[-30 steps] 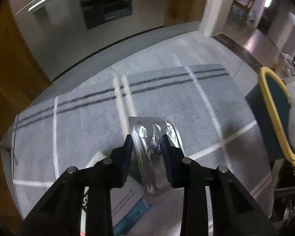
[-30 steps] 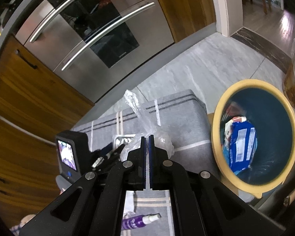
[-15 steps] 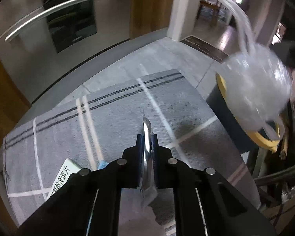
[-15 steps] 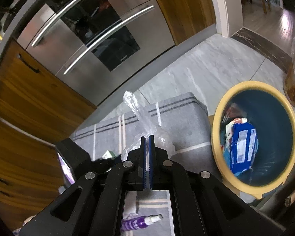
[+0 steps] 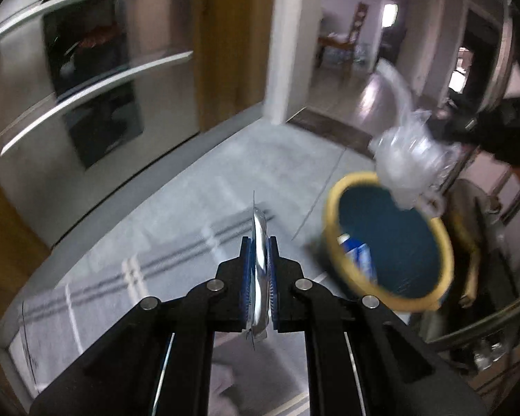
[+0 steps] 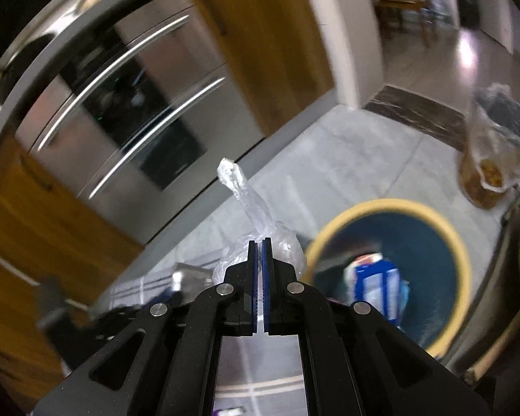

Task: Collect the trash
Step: 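Carry the foil pack and plastic wrap over the bin and open both tools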

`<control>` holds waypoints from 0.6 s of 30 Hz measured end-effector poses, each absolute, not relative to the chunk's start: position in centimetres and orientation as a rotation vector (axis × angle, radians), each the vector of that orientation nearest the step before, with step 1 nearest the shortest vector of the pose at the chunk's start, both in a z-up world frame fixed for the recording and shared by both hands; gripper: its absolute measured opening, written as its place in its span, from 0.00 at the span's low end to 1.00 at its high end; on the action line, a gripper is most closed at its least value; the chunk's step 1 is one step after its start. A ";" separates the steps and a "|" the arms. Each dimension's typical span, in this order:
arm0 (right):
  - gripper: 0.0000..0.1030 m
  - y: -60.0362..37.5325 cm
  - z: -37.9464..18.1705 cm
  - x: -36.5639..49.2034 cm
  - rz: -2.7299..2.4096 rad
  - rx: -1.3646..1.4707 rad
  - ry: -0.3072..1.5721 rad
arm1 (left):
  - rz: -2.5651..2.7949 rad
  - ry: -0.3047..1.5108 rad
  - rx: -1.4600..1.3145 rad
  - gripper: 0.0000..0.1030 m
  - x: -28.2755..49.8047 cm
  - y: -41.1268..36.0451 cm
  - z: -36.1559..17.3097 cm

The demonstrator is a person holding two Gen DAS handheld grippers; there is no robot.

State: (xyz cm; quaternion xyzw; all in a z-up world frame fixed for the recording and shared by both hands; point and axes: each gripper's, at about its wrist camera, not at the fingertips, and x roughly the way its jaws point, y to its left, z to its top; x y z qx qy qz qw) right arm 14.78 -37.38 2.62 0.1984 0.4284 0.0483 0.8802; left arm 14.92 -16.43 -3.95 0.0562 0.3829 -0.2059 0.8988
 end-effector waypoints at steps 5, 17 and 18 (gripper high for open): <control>0.03 -43.5 0.6 15.1 -0.084 0.451 0.914 | -0.547 0.757 0.141 0.08 15.0 -21.1 -2.1; 0.03 -49.1 -7.1 15.4 -0.252 0.636 1.115 | -0.665 0.873 0.211 0.09 16.1 -31.4 -6.4; 0.03 -49.0 -7.2 15.5 -0.249 0.631 1.118 | -0.657 0.886 0.214 0.09 16.4 -31.8 -7.0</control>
